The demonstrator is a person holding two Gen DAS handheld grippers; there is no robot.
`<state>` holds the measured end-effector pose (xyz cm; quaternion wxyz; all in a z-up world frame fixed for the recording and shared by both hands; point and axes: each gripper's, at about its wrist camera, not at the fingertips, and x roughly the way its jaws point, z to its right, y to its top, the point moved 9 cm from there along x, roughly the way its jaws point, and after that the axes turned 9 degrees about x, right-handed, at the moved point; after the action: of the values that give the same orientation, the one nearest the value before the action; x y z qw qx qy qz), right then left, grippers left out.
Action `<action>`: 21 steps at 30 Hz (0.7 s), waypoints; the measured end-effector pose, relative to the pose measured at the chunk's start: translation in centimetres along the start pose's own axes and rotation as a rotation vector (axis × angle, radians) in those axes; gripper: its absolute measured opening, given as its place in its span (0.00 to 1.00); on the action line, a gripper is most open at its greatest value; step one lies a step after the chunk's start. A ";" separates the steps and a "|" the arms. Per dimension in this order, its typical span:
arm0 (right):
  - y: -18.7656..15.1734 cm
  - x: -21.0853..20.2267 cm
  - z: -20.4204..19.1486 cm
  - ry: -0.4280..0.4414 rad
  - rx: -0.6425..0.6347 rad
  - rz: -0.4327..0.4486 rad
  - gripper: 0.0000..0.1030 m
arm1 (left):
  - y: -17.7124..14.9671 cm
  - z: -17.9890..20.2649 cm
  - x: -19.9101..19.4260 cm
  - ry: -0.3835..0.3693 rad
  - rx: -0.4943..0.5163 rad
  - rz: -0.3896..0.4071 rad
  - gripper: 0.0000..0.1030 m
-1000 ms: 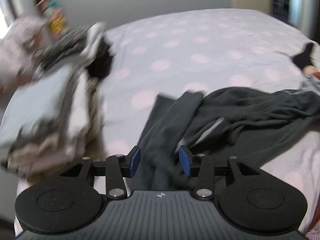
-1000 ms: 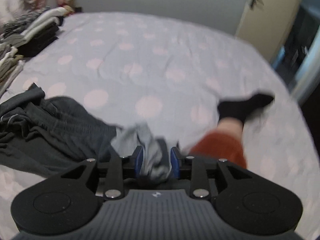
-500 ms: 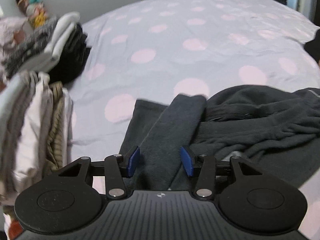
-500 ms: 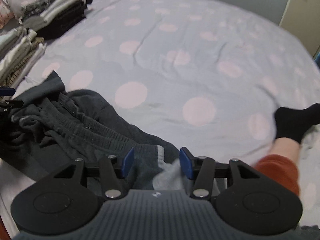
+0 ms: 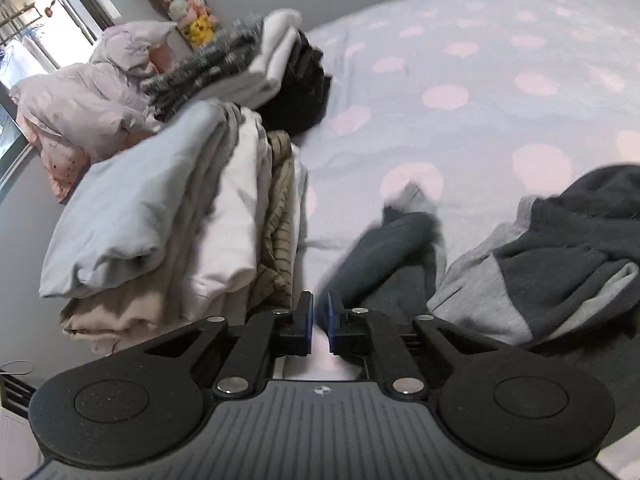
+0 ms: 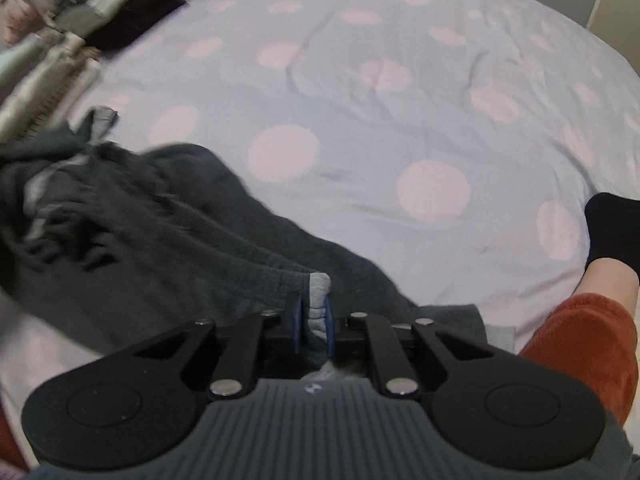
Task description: Fold clothes
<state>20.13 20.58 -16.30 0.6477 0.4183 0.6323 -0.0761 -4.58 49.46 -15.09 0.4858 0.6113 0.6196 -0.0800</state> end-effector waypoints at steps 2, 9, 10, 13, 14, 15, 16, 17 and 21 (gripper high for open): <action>-0.8 -2.0 -0.9 0.037 -0.014 0.011 0.12 | 0.1 0.0 -1.2 -0.027 -0.011 0.039 0.25; -5.0 -3.6 -3.3 0.060 -0.080 -0.056 0.12 | 3.6 3.7 -3.4 -0.263 -0.042 0.128 0.36; -5.0 -3.6 -3.4 0.054 -0.084 -0.051 0.13 | 4.2 4.1 -3.4 -0.283 -0.047 0.140 0.38; -4.4 -3.8 -3.6 0.040 -0.096 -0.034 0.18 | 5.6 5.4 -3.0 -0.331 -0.024 0.170 0.53; -4.0 -4.1 -3.6 0.026 -0.115 -0.021 0.26 | 6.1 5.9 -2.8 -0.345 -0.010 0.176 0.53; -3.6 -4.3 -3.7 0.013 -0.137 -0.007 0.35 | 6.4 6.4 -2.5 -0.365 0.008 0.178 0.53; -3.2 -4.7 -4.0 0.000 -0.169 0.011 0.38 | 6.7 6.8 -2.1 -0.384 0.025 0.180 0.54; -2.7 -4.9 -4.2 -0.009 -0.206 0.029 0.39 | 6.7 7.2 -1.9 -0.395 0.039 0.178 0.54; -0.8 -4.6 -5.5 0.008 -0.318 0.059 0.44 | 6.5 8.3 -1.0 -0.404 0.076 0.160 0.54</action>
<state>14.64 21.61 -11.81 0.7053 0.3291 0.6262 0.0458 4.79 44.57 -15.47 0.5813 0.6480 0.4558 -0.1855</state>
